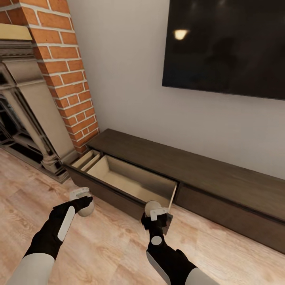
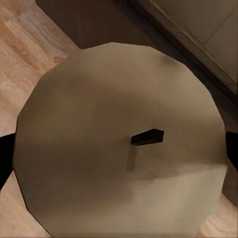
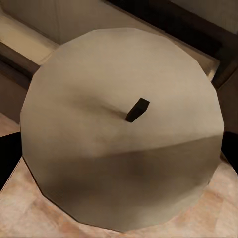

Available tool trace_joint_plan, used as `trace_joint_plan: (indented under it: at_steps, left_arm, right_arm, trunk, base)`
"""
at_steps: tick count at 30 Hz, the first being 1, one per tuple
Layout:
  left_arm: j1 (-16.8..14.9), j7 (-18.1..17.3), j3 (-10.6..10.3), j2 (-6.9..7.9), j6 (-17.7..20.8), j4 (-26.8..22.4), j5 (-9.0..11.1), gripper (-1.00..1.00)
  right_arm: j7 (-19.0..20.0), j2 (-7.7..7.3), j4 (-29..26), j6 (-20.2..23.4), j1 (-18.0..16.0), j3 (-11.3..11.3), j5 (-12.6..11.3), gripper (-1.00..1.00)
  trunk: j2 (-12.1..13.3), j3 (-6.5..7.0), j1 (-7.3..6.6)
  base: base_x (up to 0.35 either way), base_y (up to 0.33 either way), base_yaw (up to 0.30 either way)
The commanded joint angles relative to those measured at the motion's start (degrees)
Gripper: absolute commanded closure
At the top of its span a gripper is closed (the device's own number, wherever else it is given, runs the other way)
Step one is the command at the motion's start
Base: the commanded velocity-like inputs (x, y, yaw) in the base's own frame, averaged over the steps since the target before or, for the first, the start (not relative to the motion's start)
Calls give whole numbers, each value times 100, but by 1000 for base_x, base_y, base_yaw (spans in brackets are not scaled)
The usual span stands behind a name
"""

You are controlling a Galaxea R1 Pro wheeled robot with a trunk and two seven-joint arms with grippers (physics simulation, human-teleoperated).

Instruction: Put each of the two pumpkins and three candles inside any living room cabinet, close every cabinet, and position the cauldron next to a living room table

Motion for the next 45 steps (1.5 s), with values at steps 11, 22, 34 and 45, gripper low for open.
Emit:
trace_joint_plan:
  at_steps: [11,22,34,45]
  left_arm:
    - [-1,-2,-1,0,2,-1,-17,100]
    - [-1,-2,-1,0,2,-1,-12,100]
    - [-1,-2,-9,-7,2,8,-8,100]
    - [-1,-2,-14,-9,2,16,-16,100]
  right_arm:
    - [0,0,-2,0,-1,1,17,100]
    - [0,0,-8,0,-1,1,17,100]
    - [-8,0,-54,30,-1,1,17,100]
    - [-9,0,-55,35,-1,1,17,100]
  trunk:
    - [0,0,0]
    - [0,8,0]
    - [0,55,0]
    - [0,101,0]
  base:
    - [311,134,-13]
    - [260,228,-228]
    - [154,290,-266]
    - [141,294,-268]
